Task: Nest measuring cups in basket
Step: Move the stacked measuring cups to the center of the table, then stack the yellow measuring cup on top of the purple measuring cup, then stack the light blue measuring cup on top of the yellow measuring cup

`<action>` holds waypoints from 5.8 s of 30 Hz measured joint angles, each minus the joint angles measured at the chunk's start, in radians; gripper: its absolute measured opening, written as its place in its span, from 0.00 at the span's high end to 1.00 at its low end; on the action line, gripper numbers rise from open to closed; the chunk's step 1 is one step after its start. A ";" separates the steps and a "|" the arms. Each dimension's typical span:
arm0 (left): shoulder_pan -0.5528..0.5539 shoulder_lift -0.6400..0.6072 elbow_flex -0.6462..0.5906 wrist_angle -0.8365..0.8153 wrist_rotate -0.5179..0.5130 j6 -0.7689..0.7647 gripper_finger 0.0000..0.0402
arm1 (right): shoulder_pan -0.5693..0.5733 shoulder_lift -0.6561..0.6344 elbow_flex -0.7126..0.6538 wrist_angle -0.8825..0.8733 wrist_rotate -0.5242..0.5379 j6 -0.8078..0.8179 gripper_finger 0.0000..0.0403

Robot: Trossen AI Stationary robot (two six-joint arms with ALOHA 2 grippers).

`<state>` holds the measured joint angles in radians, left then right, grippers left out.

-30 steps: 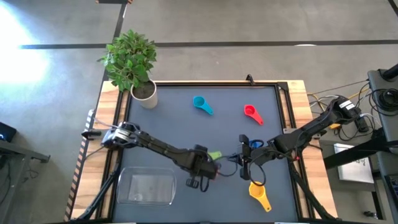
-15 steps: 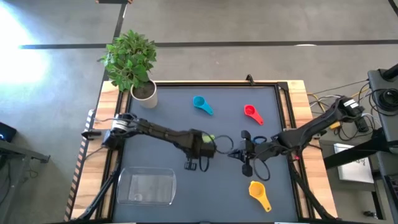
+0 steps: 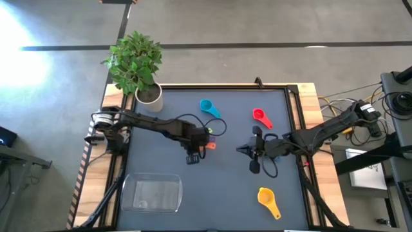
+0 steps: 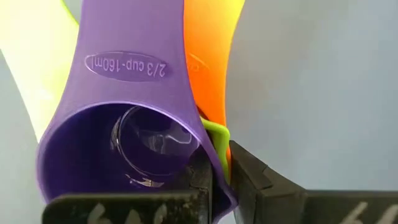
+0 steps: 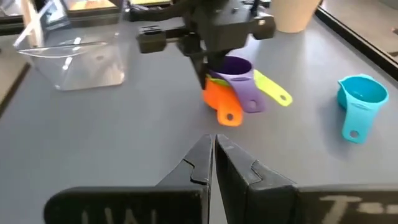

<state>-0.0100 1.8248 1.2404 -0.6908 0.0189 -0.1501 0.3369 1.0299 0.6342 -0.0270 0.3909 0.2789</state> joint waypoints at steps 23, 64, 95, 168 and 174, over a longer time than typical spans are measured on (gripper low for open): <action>-0.054 -0.172 -0.019 0.070 -0.047 -0.048 0.50 | 0.085 -0.008 0.071 -0.217 -0.307 0.150 0.73; -0.132 -0.458 -0.464 0.861 -0.092 -0.042 0.57 | 0.492 0.340 0.090 -0.478 -0.444 1.232 0.85; -0.130 -0.797 -0.650 0.870 -0.210 0.011 0.57 | -0.469 0.524 0.714 -0.457 -0.570 -0.340 0.98; -0.091 -0.988 -0.860 0.951 -0.275 0.063 0.57 | -0.811 0.666 0.533 -0.174 -0.546 -0.291 0.54; -0.088 -0.988 -0.861 0.951 -0.275 0.056 0.57 | -0.808 0.759 0.579 -0.162 -0.548 -0.345 0.43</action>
<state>-0.0978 0.8364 0.3794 0.2604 -0.2558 -0.0945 -0.4709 1.7888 1.2129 -0.1890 -0.1574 -0.0663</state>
